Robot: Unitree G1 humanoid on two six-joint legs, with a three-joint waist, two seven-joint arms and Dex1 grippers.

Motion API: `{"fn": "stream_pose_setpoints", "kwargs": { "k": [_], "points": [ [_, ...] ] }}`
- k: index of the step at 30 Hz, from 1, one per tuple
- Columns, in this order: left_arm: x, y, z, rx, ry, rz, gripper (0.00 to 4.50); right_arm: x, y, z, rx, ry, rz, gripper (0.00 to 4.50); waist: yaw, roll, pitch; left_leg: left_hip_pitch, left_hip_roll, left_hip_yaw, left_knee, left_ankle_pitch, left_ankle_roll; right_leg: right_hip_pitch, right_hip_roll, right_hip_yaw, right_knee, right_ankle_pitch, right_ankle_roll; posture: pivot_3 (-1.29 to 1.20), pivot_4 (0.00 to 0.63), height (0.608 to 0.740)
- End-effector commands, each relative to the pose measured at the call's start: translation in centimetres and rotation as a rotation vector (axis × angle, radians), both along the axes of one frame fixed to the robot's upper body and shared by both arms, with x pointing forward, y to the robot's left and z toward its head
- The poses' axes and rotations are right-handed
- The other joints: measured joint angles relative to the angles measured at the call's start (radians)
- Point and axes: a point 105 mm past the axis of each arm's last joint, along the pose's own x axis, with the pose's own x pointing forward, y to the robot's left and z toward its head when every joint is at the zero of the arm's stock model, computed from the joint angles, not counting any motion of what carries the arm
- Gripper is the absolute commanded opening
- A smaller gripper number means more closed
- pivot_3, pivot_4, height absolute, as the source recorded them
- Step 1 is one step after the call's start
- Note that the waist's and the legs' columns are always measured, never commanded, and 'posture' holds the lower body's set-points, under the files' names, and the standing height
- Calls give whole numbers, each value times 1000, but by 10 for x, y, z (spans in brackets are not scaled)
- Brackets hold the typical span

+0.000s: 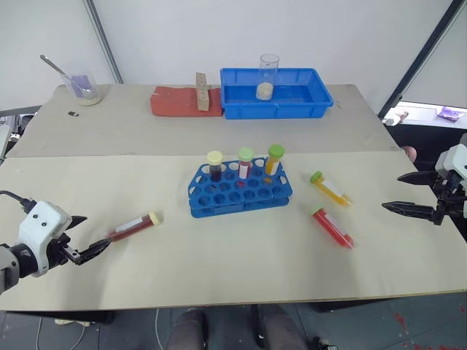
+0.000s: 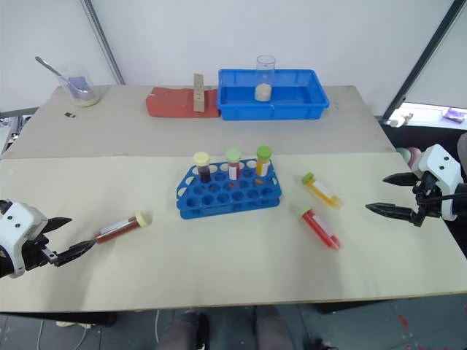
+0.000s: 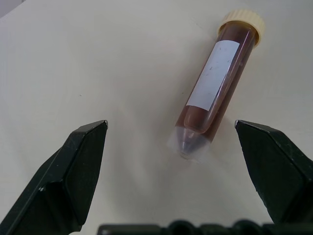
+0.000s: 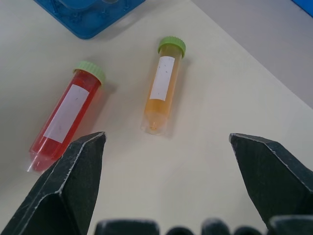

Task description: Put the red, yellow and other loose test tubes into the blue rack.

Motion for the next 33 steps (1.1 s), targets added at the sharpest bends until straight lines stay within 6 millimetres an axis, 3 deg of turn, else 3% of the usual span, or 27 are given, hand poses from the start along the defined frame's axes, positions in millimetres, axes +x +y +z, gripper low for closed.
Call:
{"fn": "stream_pose_setpoints", "kwargs": {
  "k": [1,15,33],
  "points": [
    [1,-1,16,13,-44,-13,4500,1,3,11,-8,-33,14,4467,0,0,0,0,0,0,0,0,0,0,0,0,0,0,0,0,150,740],
    [-15,3,5,51,57,-33,4500,2,6,7,-2,-21,27,4467,0,1,0,0,0,0,0,0,0,0,0,0,0,0,0,0,150,740],
    [-14,1,4,40,51,-31,4500,5,8,9,-5,-25,34,4467,-1,1,0,0,0,0,0,0,0,0,0,0,0,0,0,0,150,740]
  ]
}}
